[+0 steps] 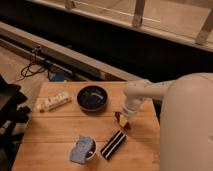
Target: Drag the pepper across the table
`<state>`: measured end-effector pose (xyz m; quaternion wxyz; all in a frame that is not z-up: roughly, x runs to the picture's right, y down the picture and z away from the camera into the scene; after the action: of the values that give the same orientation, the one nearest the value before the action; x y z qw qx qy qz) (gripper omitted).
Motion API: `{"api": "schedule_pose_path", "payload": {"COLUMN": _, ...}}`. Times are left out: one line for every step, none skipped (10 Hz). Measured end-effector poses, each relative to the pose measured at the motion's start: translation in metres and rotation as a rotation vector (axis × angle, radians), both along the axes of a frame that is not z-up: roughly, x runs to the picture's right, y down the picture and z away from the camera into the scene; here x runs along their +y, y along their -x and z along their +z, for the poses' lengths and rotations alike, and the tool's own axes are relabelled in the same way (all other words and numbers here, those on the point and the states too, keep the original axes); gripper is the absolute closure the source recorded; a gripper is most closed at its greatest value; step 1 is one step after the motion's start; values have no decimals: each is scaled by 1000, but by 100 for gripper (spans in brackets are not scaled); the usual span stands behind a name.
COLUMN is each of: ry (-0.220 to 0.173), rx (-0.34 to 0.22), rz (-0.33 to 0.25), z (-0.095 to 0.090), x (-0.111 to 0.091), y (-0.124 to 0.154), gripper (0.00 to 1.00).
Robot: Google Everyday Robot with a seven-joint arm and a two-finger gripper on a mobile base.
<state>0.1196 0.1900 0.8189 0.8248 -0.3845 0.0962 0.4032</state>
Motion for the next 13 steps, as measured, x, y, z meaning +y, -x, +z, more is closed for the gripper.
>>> {"api": "schedule_pose_path", "payload": {"ry": -5, "rx": -6, "rz": 1, "z": -3, "x": -1, "y": -5, "gripper": 100}}
{"api": "schedule_pose_path", "payload": {"ry": -5, "rx": 5, "rz": 23, "z": -5, "x": -1, "y": -13, "gripper": 100}}
{"api": "schedule_pose_path", "payload": {"ry": -6, "rx": 13, "rz": 42, "z": -6, "x": -1, "y": -23, "gripper": 98}}
{"api": "schedule_pose_path", "payload": {"ry": -8, "rx": 21, "rz": 58, "z": -8, "x": -1, "y": -39, "gripper": 90}}
{"api": "schedule_pose_path", "payload": {"ry": -9, "rx": 26, "rz": 69, "z": -11, "x": 0, "y": -47, "gripper": 81}}
{"api": "schedule_pose_path", "payload": {"ry": -9, "rx": 28, "rz": 79, "z": -12, "x": -1, "y": -48, "gripper": 80}}
{"api": "schedule_pose_path", "payload": {"ry": -8, "rx": 32, "rz": 91, "z": -13, "x": -1, "y": -48, "gripper": 80}}
{"api": "schedule_pose_path", "payload": {"ry": -10, "rx": 41, "rz": 117, "z": -14, "x": -2, "y": -57, "gripper": 80}}
{"api": "schedule_pose_path", "payload": {"ry": -10, "rx": 45, "rz": 130, "z": -15, "x": -3, "y": -67, "gripper": 80}}
{"api": "schedule_pose_path", "payload": {"ry": -9, "rx": 50, "rz": 141, "z": -16, "x": -3, "y": -74, "gripper": 80}}
{"api": "schedule_pose_path", "payload": {"ry": -7, "rx": 59, "rz": 160, "z": -18, "x": -2, "y": -82, "gripper": 80}}
{"api": "schedule_pose_path", "payload": {"ry": -8, "rx": 60, "rz": 164, "z": -19, "x": -3, "y": -82, "gripper": 80}}
{"api": "schedule_pose_path", "payload": {"ry": -10, "rx": 60, "rz": 165, "z": -18, "x": -5, "y": -80, "gripper": 80}}
